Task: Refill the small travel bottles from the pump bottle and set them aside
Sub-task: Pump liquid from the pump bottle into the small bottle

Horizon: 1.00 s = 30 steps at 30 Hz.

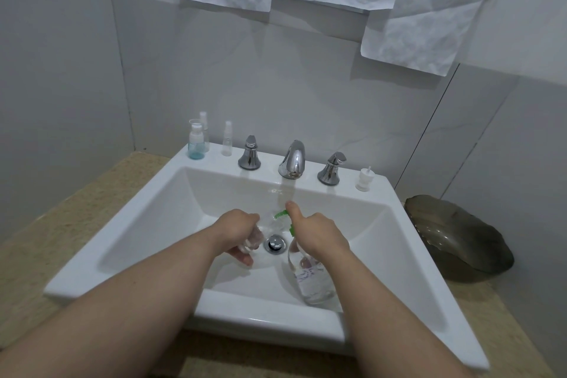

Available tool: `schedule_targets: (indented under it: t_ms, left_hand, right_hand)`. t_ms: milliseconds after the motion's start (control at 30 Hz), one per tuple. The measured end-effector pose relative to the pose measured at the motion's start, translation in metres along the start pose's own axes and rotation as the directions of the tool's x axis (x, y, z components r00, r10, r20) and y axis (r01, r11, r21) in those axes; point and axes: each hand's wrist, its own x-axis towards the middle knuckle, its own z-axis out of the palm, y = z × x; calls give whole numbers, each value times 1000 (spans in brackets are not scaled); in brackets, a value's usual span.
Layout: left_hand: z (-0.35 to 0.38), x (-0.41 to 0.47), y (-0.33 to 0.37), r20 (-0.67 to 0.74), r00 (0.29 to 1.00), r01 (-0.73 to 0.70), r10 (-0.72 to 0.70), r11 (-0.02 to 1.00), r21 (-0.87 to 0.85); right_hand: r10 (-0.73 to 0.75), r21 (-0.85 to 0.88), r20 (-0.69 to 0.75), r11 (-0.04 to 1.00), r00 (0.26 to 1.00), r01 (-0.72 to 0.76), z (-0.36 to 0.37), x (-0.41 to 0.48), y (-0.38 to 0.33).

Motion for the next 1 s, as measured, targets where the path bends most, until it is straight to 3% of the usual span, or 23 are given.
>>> schedule_targets:
  t_ms: [400, 1000]
  left_hand:
    - [1, 0, -1, 57, 998, 13, -16, 999, 51]
    - [-1, -3, 3, -2, 1000, -1, 1, 1000, 11]
  right_hand:
    - [-19, 26, -11, 999, 1000, 19, 0, 5, 1]
    - [-10, -24, -7, 1000, 1000, 9, -2, -3, 0]
